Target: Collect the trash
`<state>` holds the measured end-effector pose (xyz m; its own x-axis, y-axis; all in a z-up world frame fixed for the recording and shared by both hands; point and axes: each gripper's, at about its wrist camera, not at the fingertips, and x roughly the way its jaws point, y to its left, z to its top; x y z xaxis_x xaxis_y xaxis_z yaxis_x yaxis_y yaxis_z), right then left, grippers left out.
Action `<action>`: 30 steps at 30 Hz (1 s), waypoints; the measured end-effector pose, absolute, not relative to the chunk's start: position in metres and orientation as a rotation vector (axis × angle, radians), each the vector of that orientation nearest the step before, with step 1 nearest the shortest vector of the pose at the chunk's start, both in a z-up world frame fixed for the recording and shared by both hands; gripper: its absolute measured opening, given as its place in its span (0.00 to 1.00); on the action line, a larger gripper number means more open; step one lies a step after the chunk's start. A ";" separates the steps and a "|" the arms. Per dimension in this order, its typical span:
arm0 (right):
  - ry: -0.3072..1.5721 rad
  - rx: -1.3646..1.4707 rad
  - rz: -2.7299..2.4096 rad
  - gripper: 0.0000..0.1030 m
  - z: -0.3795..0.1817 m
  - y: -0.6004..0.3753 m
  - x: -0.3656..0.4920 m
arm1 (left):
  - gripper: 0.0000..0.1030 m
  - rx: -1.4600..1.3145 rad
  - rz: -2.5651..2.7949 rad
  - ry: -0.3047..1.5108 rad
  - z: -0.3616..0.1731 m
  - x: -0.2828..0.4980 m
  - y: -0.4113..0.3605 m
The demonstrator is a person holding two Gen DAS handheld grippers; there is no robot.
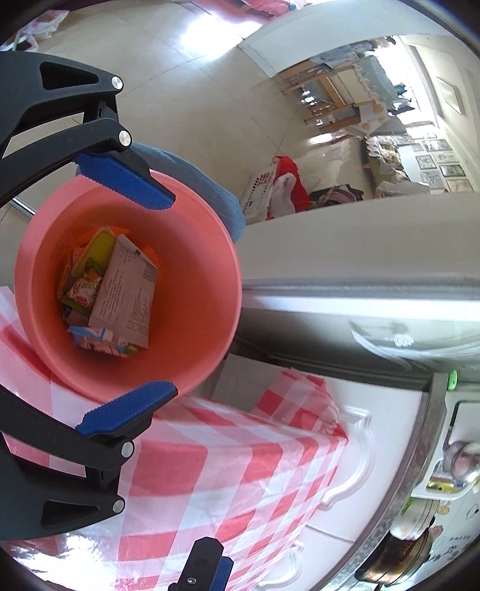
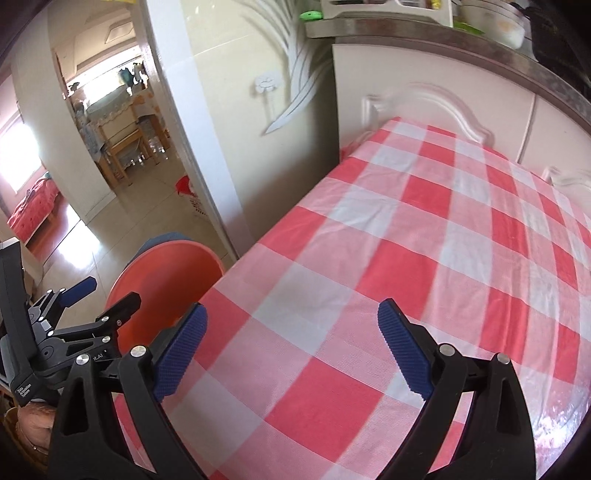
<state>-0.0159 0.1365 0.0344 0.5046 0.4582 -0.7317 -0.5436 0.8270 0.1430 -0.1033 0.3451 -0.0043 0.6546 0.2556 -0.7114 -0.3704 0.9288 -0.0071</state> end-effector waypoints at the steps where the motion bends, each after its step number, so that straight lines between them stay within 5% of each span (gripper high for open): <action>1: 0.846 -0.106 0.598 0.91 0.036 0.133 -0.017 | 0.90 -0.145 0.356 0.778 -0.002 -0.103 0.341; 30: 0.608 0.099 0.344 0.92 0.115 -0.042 -0.076 | 0.92 0.038 0.174 0.522 0.112 -0.123 0.201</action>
<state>-0.0762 -0.0416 0.1145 0.7659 0.3448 -0.5427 -0.2869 0.9386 0.1914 -0.1230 0.2008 0.1116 0.8522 0.1752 -0.4931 -0.1558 0.9845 0.0805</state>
